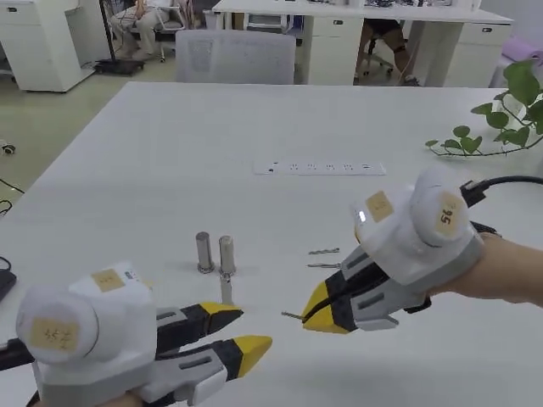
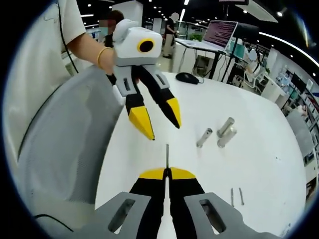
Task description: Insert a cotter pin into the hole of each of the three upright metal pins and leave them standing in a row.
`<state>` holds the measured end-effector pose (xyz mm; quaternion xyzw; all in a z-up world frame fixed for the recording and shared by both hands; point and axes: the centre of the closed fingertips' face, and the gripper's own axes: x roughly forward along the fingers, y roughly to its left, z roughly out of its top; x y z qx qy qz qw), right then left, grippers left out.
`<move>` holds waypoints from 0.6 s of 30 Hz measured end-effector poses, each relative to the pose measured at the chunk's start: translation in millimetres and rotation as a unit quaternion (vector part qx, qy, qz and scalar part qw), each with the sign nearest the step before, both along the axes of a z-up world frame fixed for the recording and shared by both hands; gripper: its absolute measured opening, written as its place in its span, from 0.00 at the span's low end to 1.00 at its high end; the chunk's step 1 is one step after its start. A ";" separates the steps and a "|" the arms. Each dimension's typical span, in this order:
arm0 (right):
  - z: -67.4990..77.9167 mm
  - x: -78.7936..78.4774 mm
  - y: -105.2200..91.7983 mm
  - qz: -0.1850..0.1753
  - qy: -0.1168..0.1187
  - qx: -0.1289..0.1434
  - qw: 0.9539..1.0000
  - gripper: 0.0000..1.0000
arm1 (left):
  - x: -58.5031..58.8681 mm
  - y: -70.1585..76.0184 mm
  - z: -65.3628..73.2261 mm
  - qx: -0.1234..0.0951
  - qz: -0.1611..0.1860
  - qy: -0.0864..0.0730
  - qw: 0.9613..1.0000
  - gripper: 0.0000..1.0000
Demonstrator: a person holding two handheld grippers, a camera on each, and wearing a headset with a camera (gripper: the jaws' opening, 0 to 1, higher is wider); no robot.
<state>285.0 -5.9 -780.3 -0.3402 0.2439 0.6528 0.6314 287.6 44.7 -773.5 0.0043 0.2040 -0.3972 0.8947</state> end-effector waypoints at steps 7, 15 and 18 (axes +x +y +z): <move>-5.3 15.1 -0.2 -0.011 -0.037 -0.026 0.999 0.02 | 15.6 14.7 -9.8 0.019 0.044 0.001 0.999 0.28; -10.7 29.5 0.4 -0.019 -0.068 -0.048 0.996 0.02 | 33.2 25.9 -20.8 0.036 0.072 0.007 0.997 0.28; -11.3 33.1 1.3 -0.022 -0.074 -0.050 0.996 0.02 | 39.9 27.3 -21.7 0.038 0.076 0.006 0.996 0.28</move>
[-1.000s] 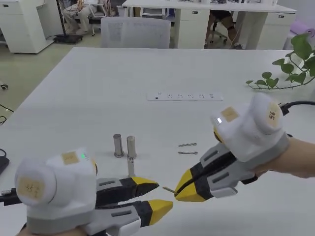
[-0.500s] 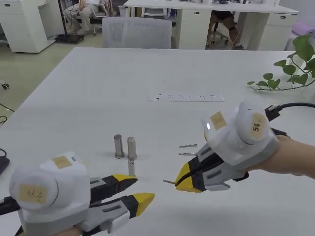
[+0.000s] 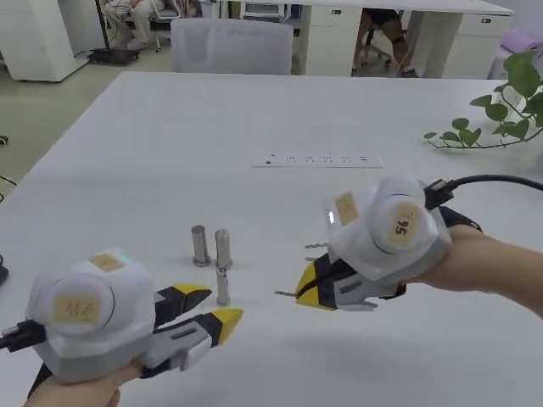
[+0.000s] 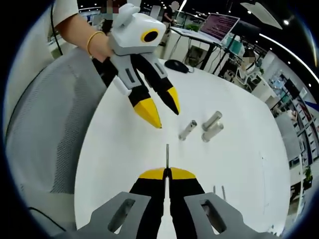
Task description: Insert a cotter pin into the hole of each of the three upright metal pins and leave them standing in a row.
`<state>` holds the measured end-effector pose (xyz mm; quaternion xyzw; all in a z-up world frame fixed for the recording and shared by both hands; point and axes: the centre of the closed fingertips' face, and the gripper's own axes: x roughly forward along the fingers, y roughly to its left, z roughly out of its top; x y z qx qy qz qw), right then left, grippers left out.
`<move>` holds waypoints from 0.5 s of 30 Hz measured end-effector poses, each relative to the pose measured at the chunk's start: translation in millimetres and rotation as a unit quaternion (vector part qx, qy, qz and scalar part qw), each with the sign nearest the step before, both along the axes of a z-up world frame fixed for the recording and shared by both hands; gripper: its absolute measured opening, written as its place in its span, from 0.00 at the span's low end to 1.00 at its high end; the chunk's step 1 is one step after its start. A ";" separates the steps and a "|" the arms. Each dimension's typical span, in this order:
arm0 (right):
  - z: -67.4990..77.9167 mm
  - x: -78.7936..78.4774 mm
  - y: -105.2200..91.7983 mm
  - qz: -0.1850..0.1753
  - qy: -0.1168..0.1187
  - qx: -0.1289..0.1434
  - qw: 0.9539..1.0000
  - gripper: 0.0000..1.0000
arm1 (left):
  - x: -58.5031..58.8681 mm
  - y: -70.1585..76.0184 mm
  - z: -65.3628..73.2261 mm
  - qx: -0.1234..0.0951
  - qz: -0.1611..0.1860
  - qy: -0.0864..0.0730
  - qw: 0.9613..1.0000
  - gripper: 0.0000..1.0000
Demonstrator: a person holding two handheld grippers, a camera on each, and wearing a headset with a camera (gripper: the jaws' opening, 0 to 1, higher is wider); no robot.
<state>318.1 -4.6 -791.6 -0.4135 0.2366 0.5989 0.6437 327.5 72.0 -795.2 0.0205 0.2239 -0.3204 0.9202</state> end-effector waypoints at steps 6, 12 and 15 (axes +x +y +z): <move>-2.5 10.5 2.4 -0.005 -0.018 -0.008 1.000 0.02 | 10.2 2.5 -6.4 0.014 -0.002 0.000 1.000 0.27; -7.5 15.7 7.8 -0.006 -0.021 -0.013 1.000 0.02 | 20.3 8.7 -15.0 0.027 -0.002 0.003 1.000 0.27; -10.2 18.4 10.3 -0.008 -0.024 -0.013 1.000 0.02 | 25.0 11.4 -17.5 0.027 -0.002 0.006 1.000 0.27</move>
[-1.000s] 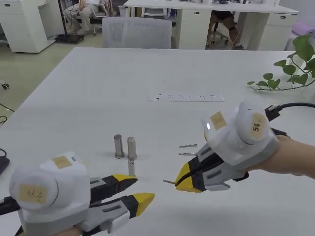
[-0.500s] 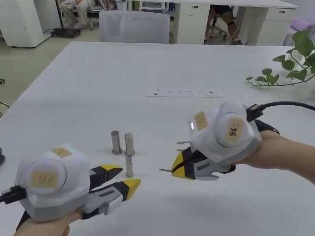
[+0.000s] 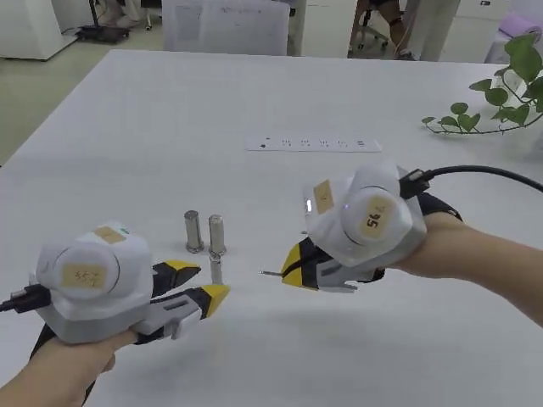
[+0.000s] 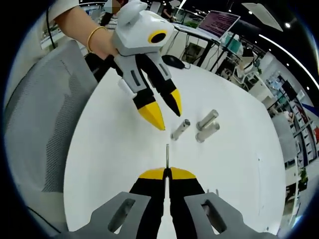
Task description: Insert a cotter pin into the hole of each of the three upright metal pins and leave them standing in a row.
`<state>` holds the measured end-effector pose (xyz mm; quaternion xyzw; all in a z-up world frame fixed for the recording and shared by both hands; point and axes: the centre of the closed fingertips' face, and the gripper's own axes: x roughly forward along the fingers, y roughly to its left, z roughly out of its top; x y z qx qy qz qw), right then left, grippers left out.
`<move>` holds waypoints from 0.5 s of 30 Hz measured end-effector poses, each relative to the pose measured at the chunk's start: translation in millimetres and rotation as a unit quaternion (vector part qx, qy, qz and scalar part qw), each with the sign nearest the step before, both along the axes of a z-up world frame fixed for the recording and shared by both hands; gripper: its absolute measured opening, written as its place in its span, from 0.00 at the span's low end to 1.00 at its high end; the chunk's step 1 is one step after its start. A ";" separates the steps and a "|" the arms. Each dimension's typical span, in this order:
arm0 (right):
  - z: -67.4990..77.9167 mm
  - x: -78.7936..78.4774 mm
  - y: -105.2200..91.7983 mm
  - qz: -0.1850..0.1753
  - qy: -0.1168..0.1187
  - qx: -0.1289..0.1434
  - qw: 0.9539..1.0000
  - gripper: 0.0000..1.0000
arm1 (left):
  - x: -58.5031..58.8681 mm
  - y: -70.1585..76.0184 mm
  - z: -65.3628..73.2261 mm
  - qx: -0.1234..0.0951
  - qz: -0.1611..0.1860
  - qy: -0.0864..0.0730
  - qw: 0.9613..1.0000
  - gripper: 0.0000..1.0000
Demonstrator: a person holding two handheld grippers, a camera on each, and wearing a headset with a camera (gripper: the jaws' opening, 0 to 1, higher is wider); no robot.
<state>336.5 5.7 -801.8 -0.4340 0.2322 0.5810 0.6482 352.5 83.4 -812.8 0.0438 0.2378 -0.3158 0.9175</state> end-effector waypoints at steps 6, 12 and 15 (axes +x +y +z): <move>-3.8 4.9 4.3 -0.003 -0.003 0.001 1.000 0.02 | 5.8 0.8 -3.7 0.004 -0.008 0.002 1.000 0.26; -7.0 13.4 9.3 -0.005 -0.016 -0.004 1.000 0.02 | 10.8 0.6 -13.0 0.018 -0.017 0.006 1.000 0.24; -8.6 14.3 12.3 -0.005 -0.014 -0.002 1.000 0.02 | 12.7 -1.4 -13.7 0.019 -0.022 0.004 1.000 0.23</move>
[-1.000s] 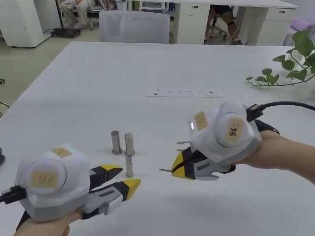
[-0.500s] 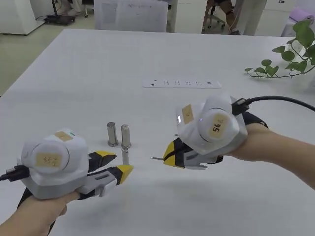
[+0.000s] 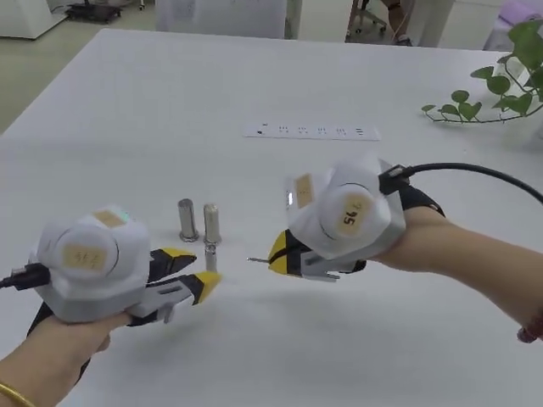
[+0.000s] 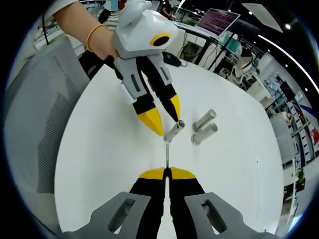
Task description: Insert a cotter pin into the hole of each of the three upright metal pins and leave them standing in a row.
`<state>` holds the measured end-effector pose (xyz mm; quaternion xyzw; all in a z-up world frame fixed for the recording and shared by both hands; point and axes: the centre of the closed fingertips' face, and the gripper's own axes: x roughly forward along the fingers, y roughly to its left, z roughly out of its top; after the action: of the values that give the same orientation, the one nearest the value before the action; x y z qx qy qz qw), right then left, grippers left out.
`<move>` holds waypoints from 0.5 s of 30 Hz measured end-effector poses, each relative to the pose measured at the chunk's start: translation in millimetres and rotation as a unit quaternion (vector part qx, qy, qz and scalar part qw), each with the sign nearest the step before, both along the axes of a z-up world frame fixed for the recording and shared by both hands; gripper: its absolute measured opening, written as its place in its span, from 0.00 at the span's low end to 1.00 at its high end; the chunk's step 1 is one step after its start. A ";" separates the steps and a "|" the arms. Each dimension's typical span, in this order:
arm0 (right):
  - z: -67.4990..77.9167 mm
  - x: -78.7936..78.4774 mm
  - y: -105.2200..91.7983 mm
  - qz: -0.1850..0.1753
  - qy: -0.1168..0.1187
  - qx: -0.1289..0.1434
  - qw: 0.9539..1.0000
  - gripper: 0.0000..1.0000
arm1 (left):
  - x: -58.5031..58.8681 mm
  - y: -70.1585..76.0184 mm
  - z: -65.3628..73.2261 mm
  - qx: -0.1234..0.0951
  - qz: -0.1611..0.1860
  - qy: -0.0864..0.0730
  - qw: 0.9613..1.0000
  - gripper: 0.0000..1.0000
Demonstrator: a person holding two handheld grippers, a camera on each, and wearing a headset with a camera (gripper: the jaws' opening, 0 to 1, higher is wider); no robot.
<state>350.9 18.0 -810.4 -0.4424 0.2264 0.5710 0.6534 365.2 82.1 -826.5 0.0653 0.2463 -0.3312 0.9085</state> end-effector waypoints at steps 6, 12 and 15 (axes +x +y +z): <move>-4.0 2.4 3.3 0.002 -0.006 -0.005 1.000 0.02 | 6.2 -2.1 -1.1 -0.001 -0.006 -0.004 1.000 0.22; -7.0 6.1 3.8 0.005 -0.016 -0.013 1.000 0.02 | 7.8 -3.9 -2.7 -0.007 -0.019 0.001 1.000 0.17; -8.2 7.2 4.9 0.005 -0.017 -0.014 1.000 0.02 | 7.0 -5.9 -2.9 -0.008 -0.028 0.000 1.000 0.17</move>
<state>358.0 22.9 -818.5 -0.4621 0.2209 0.5639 0.6478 372.2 76.2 -829.4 0.0654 0.2419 -0.3585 0.8992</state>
